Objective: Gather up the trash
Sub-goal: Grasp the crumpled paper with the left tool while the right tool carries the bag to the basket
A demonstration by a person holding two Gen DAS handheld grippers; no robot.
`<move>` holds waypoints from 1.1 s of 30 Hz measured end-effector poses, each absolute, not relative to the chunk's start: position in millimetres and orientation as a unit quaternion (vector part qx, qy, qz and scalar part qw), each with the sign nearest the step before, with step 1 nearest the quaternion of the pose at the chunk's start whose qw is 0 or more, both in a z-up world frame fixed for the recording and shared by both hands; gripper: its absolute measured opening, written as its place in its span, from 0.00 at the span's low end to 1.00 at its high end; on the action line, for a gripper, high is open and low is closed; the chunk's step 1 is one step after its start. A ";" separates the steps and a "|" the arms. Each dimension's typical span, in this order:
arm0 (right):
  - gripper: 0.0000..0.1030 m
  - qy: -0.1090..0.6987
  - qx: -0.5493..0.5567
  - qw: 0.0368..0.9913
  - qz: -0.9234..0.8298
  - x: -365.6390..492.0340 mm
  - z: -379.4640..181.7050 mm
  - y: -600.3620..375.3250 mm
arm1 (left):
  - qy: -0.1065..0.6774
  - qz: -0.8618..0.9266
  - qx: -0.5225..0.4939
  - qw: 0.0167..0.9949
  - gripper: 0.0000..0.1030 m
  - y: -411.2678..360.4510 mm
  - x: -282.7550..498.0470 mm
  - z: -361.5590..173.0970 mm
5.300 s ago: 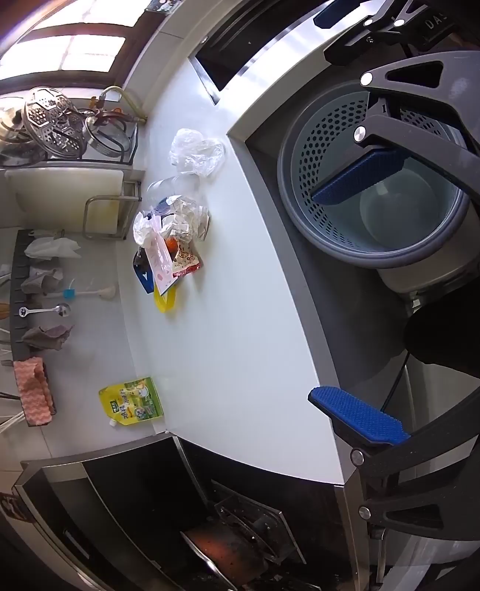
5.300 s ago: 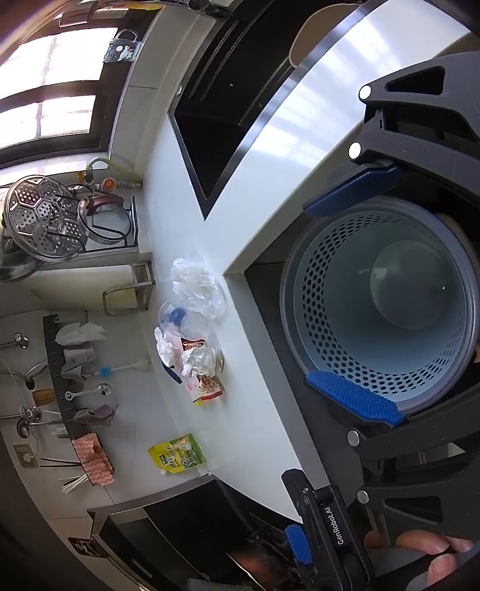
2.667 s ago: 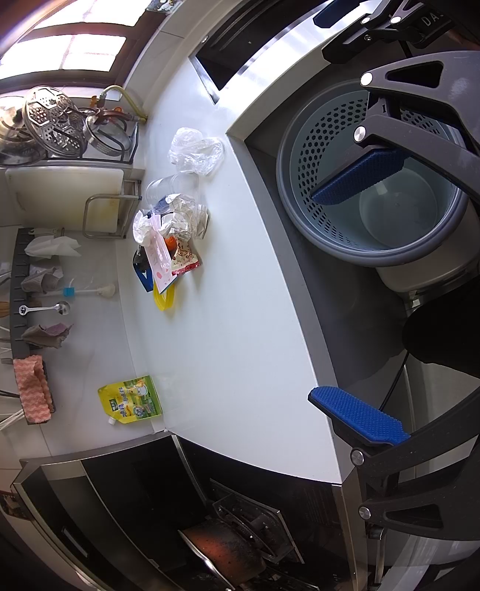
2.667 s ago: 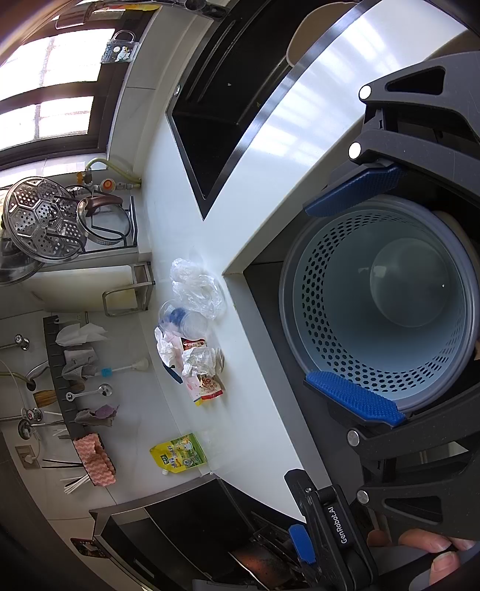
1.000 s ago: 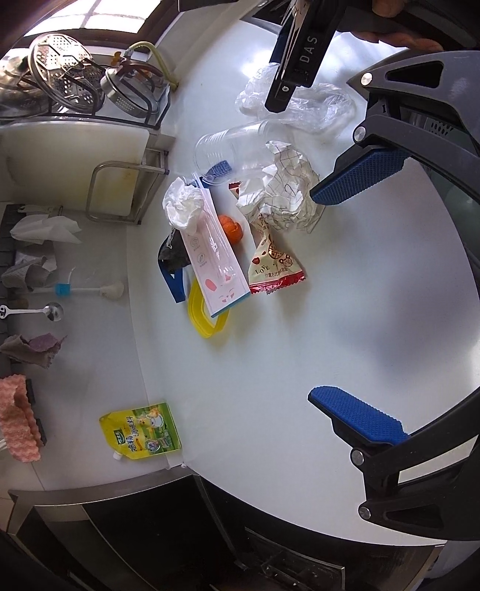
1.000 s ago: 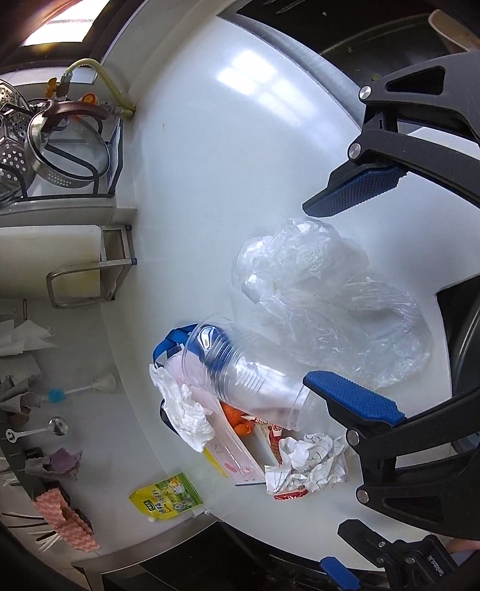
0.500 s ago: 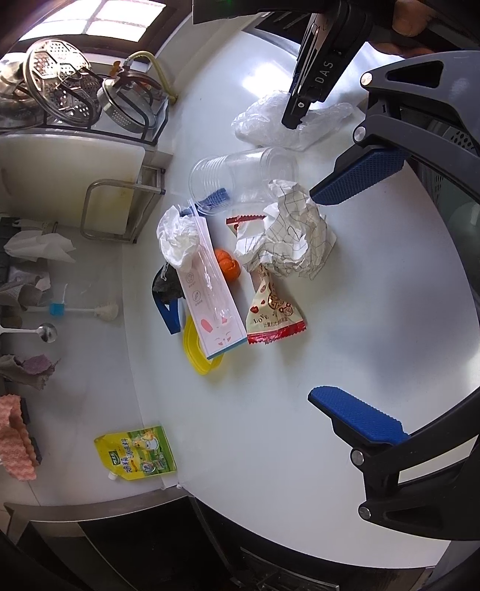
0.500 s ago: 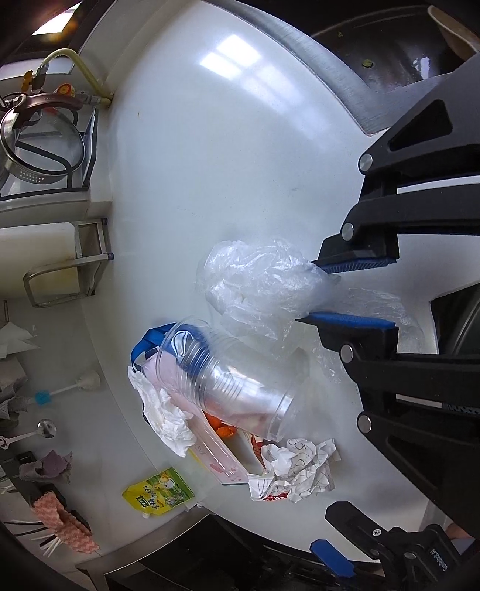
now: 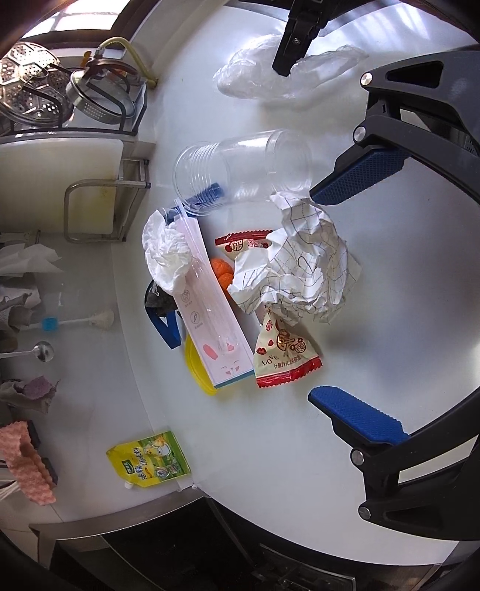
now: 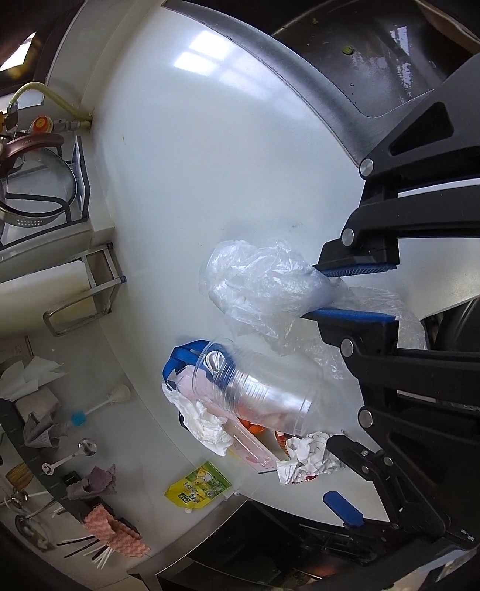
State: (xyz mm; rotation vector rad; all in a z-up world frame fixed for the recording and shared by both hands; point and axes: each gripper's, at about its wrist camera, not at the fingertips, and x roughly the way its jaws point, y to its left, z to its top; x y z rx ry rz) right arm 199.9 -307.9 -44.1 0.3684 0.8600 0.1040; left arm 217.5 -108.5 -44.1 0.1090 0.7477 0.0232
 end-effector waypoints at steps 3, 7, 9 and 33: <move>0.15 0.414 0.177 0.892 0.051 199.6 -43.0 -308.6 | 0.354 0.014 0.056 0.933 0.89 -111.9 219.6 -43.5; 0.15 0.415 0.178 0.891 0.053 200.1 -42.8 -308.6 | 0.348 0.008 0.059 0.936 0.68 -116.0 221.4 -41.3; 0.15 0.415 0.179 0.890 0.054 199.9 -43.2 -309.0 | 0.353 0.004 0.058 0.934 0.51 -115.1 222.7 -41.9; 0.15 0.367 0.157 0.916 0.040 97.3 -22.7 -288.4 | 0.315 -0.070 0.076 0.943 0.38 -83.2 109.6 -6.5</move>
